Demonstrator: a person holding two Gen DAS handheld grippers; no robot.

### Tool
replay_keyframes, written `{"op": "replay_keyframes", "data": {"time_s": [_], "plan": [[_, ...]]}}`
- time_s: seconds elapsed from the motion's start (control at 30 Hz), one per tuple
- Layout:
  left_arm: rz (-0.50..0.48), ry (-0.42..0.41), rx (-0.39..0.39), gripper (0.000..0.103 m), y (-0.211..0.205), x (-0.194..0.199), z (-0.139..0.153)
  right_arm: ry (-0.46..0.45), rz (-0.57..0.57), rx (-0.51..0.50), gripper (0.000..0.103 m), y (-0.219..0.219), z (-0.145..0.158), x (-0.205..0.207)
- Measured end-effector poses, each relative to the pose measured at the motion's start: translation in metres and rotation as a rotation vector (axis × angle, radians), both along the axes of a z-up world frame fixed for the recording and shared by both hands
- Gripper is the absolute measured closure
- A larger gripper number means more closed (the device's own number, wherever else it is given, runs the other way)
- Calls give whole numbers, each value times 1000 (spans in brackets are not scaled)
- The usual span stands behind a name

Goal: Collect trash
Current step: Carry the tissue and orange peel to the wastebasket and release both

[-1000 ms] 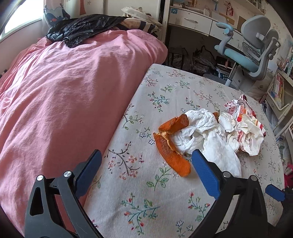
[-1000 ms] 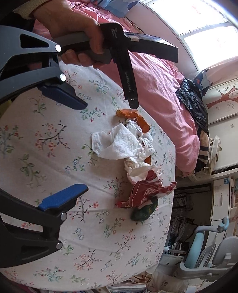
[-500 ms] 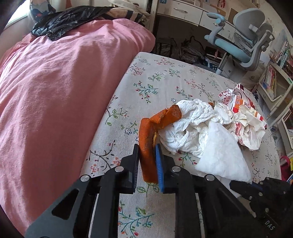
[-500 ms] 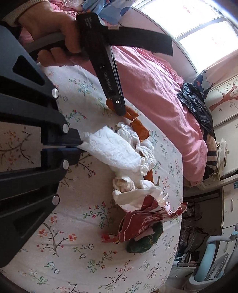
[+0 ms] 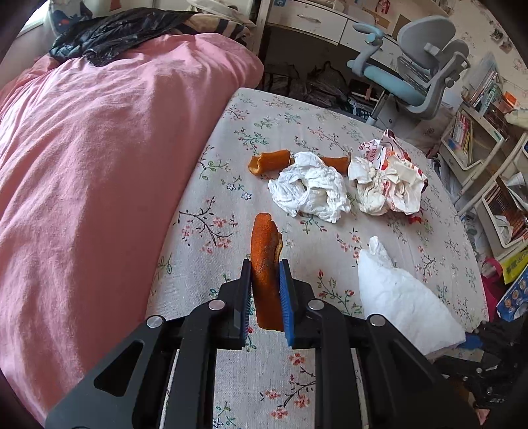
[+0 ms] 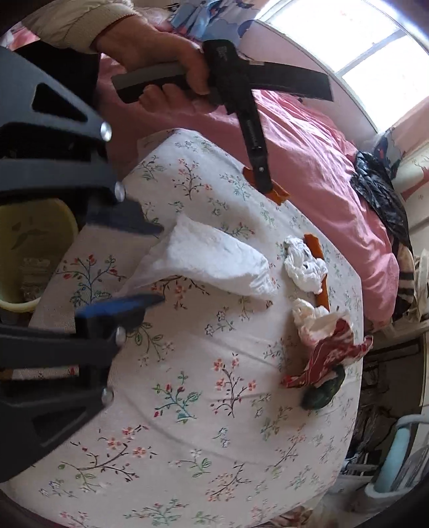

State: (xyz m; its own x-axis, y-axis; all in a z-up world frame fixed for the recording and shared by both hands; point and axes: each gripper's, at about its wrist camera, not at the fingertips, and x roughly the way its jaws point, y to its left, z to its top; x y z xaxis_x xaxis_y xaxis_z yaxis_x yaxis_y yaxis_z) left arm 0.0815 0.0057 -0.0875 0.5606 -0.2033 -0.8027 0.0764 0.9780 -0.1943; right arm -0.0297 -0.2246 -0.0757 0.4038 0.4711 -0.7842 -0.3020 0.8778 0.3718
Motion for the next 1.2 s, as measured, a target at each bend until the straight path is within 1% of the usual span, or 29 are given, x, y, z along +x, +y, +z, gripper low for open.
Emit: {"op": "replay_keyframes", "data": {"time_s": [0.03, 0.1, 0.13, 0.2, 0.27, 0.33, 0.4, 0.47, 0.5, 0.53, 0.57, 0.6, 0.63, 0.67, 0.73, 0.87, 1.03, 1.2], "plan": [[-5, 7, 2, 87, -1, 1, -2, -16, -15, 14, 36, -1, 3, 1], [-15, 14, 6, 87, -3, 2, -5, -40, -6, 29, 35, 5, 7, 4], [-21, 16, 10, 87, -5, 2, -5, -49, -4, 25, 31, 11, 7, 6], [-26, 16, 17, 87, -5, 4, -6, -61, -6, 6, 30, 23, 3, 15], [-25, 20, 12, 87, -4, 7, -7, -68, -8, -21, 30, 34, -1, 25], [-27, 21, 15, 87, -3, 10, -8, -84, -7, -72, 30, 43, -5, 32], [-32, 22, 19, 87, -4, 13, -8, -91, -7, -124, 30, 47, -9, 37], [-40, 25, 22, 87, -6, 15, -9, -84, -7, -155, 30, 47, -16, 42], [-45, 27, 23, 87, -7, 16, -10, -78, -3, -170, 35, 47, -20, 44], [-52, 29, 23, 87, -8, 18, -10, -81, 6, -186, 46, 46, -22, 44], [-60, 30, 23, 87, -10, 18, -11, -99, 17, -212, 53, 47, -21, 43], [-71, 30, 23, 87, -12, 18, -11, -99, 30, -215, 65, 47, -20, 43], [-86, 27, 22, 87, -15, 17, -10, -88, 40, -190, 81, 45, -20, 44], [-101, 22, 15, 87, -17, 15, -9, -79, 42, -177, 85, 44, -20, 42], [-122, 10, -22, 87, -19, 9, -4, -93, 45, -158, 92, 41, -14, 39], [-136, -29, -92, 87, -18, -6, 12, -148, 23, -104, 93, 32, 7, 24], [-136, -78, -118, 87, -16, -35, 32, -222, 7, -50, 93, 21, 31, 3], [-124, -117, -124, 87, -11, -70, 47, -231, -5, -6, 93, 18, 38, -17]]}}
